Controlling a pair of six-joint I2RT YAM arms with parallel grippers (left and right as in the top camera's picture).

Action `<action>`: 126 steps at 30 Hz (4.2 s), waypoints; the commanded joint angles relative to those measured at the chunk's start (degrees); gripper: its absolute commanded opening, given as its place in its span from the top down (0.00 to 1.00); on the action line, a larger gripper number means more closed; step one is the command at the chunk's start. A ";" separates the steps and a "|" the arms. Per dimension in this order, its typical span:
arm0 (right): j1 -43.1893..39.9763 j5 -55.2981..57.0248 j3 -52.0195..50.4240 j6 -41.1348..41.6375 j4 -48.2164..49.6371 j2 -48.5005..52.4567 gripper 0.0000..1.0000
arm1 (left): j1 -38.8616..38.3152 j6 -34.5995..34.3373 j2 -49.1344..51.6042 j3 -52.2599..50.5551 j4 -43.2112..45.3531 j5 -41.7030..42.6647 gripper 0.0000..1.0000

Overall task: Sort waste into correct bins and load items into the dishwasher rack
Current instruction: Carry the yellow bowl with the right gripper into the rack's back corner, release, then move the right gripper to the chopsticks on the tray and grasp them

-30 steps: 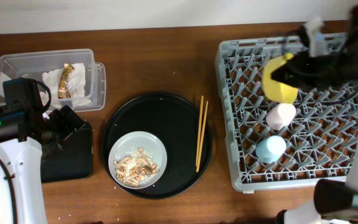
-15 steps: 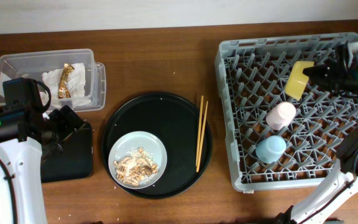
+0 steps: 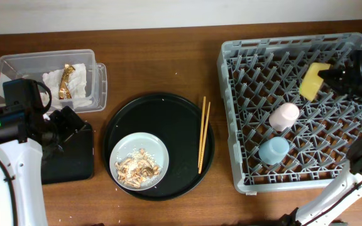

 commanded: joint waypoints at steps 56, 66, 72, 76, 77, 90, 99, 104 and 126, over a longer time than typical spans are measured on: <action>16.06 69.96 1.36 37.31 10.88 -4.98 0.96 | 0.24 -0.72 0.15 -0.07 0.07 -0.39 0.01; 12.90 84.02 2.19 48.19 9.25 -2.82 0.96 | 0.24 -0.72 0.15 -0.07 0.07 -0.39 0.01; 9.49 82.25 4.02 48.59 5.38 -4.33 0.96 | 0.24 -0.72 0.15 -0.07 0.07 -0.39 0.01; 10.78 75.23 4.11 46.75 5.01 -12.94 0.96 | 0.24 -0.72 0.13 -0.07 0.07 -0.39 0.01; 11.58 71.01 4.11 44.33 4.98 -16.76 0.96 | 0.24 -0.72 0.13 -0.04 0.07 -0.39 0.01; 48.89 57.13 -1.22 43.76 0.85 -32.65 0.01 | 0.24 -0.72 0.13 -0.07 0.07 -0.39 0.01; 69.18 74.49 -16.41 63.25 20.06 -18.95 0.63 | 0.24 -0.72 0.15 -0.04 0.07 -0.39 0.01; 69.20 74.58 -16.44 63.82 19.45 -12.04 0.63 | 0.24 -0.72 0.15 -0.07 0.07 -0.39 0.01; 69.09 64.98 -25.31 61.86 26.88 -6.43 0.75 | 0.24 -0.72 0.15 -0.04 0.07 -0.39 0.01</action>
